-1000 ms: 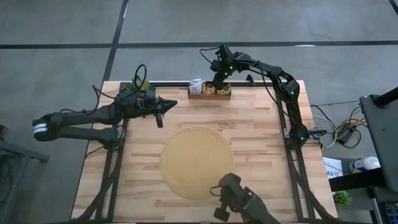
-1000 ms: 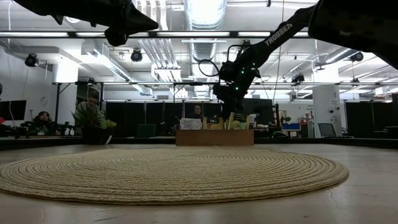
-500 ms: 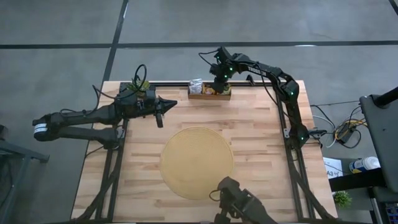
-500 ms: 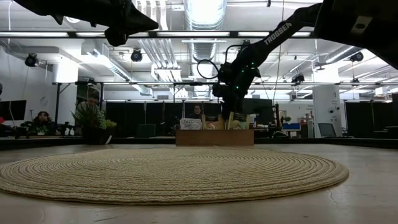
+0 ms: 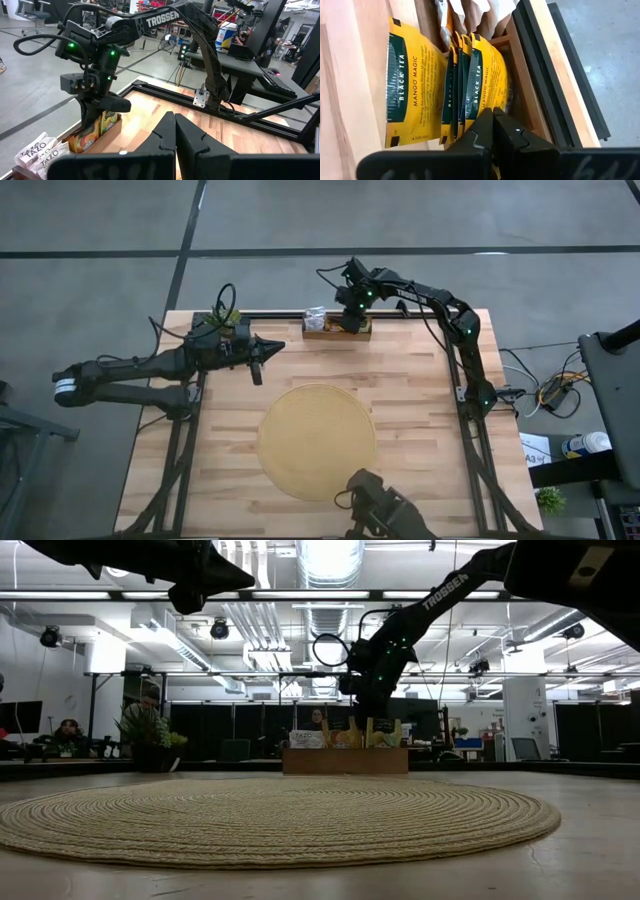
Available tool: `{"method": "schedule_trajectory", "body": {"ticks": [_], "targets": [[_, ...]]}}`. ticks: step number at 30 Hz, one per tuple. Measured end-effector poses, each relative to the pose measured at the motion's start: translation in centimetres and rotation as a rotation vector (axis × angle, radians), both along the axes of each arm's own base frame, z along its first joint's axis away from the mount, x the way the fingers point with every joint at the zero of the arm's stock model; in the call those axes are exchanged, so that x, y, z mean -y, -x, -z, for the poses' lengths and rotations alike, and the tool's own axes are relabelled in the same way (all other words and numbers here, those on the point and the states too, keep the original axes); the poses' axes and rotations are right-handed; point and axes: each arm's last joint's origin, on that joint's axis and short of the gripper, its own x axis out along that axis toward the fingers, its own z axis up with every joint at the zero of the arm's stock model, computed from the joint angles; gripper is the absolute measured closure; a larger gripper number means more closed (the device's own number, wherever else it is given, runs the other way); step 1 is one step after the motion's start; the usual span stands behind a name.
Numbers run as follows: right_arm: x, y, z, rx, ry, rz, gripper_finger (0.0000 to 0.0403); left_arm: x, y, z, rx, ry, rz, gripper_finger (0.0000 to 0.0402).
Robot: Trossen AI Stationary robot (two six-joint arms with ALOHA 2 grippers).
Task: Pick & Place Tea
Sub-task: Adjust the red tea bags in the middle section of the wooden organizer
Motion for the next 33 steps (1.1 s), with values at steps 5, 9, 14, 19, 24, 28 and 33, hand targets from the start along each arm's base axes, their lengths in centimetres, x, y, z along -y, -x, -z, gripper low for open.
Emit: {"method": "schedule_trajectory", "body": {"ticks": [5,9,14,19,24,28,33], "targets": [[0.0,0.0,0.0,0.0,0.0,0.0,0.0394,0.0,0.0,0.0,0.0,0.0,0.0,0.0402],[-0.1,0.1,-0.1,-0.004,-0.001,0.001,0.0394,0.0,0.0,0.0,0.0,0.0,0.0,0.0402],[0.0,0.2,-0.5,-0.009,0.022,0.012,0.0394,0.0,0.0,0.0,0.001,0.001,0.0,0.0402],[0.2,0.3,-1.4,0.006,0.074,0.026,0.0394,0.0,0.0,0.0,0.0,0.001,0.0,0.0402],[0.3,0.3,-2.0,0.029,0.094,0.037,0.0394,0.0,0.0,0.0,0.0,0.001,0.0,0.0402],[0.2,0.3,-2.1,0.024,0.087,0.039,0.0394,0.0,0.0,0.0,0.001,0.001,0.0,0.0402],[-0.5,0.2,-3.5,0.054,0.096,0.036,0.0394,0.0,0.0,0.0,0.002,0.005,0.0,0.0401]]}}
